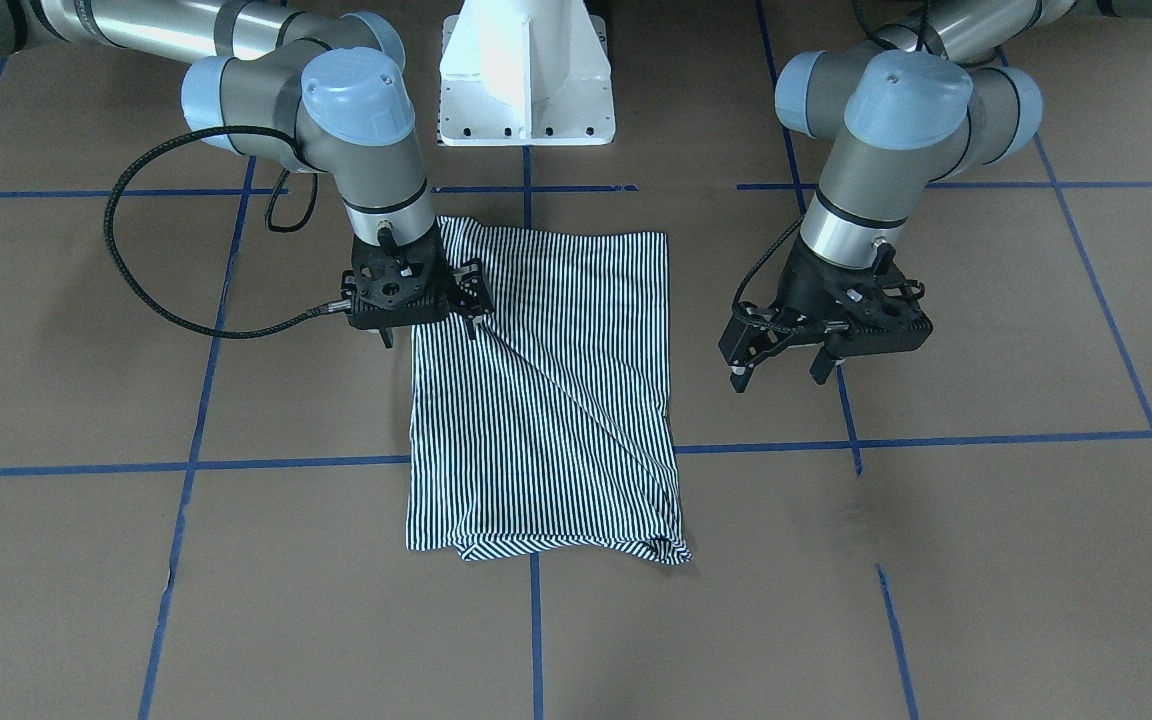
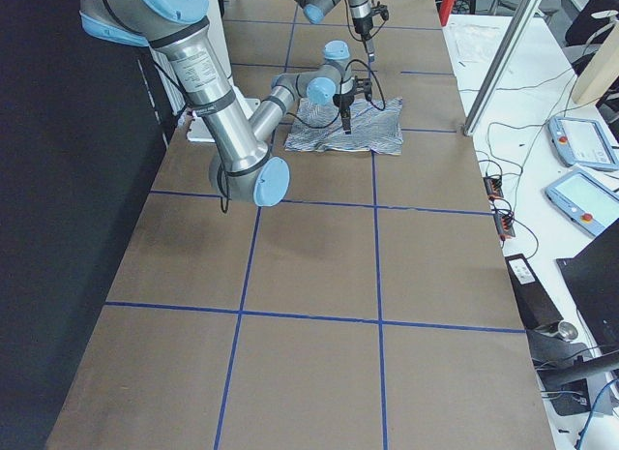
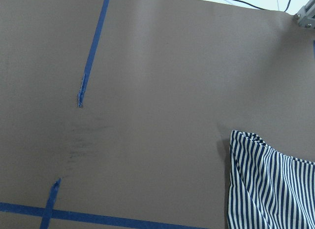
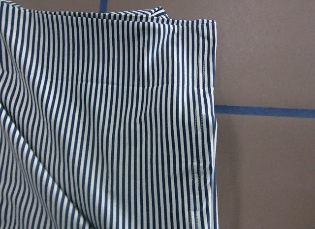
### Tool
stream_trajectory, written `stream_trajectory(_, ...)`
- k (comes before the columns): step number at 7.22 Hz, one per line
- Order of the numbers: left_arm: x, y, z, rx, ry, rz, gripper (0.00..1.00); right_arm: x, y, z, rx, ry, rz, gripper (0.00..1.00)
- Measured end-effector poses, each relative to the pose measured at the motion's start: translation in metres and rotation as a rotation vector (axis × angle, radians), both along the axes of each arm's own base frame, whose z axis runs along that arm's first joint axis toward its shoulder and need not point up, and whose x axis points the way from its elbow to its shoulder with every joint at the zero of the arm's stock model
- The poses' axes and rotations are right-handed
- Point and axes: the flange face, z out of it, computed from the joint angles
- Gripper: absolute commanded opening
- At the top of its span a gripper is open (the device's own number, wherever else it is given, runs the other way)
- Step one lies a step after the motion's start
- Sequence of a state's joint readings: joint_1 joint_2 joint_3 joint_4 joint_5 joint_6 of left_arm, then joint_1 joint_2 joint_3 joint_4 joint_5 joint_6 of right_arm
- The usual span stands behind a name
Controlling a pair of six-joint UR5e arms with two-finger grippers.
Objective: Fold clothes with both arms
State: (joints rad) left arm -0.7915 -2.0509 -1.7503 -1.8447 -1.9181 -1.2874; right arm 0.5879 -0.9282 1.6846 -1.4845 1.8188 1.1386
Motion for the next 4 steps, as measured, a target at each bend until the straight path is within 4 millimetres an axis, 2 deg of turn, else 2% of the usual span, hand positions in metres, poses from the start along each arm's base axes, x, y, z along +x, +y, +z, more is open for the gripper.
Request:
stream_trajectory(1,0.017,0.025,-0.007,-0.103,0.069,-0.001,1.0,0.001,0.002,-0.004,-0.02,-0.025,-0.01,1.0)
stream_trajectory(3,0.08,0.098,-0.015,-0.277,0.127,-0.069,1.0,0.004,0.008,-0.013,-0.06,-0.067,-0.013,1.0)
stream_trajectory(4,0.104,0.125,-0.014,-0.334,0.126,-0.105,0.99,0.005,0.01,-0.016,-0.07,-0.084,-0.006,1.0)
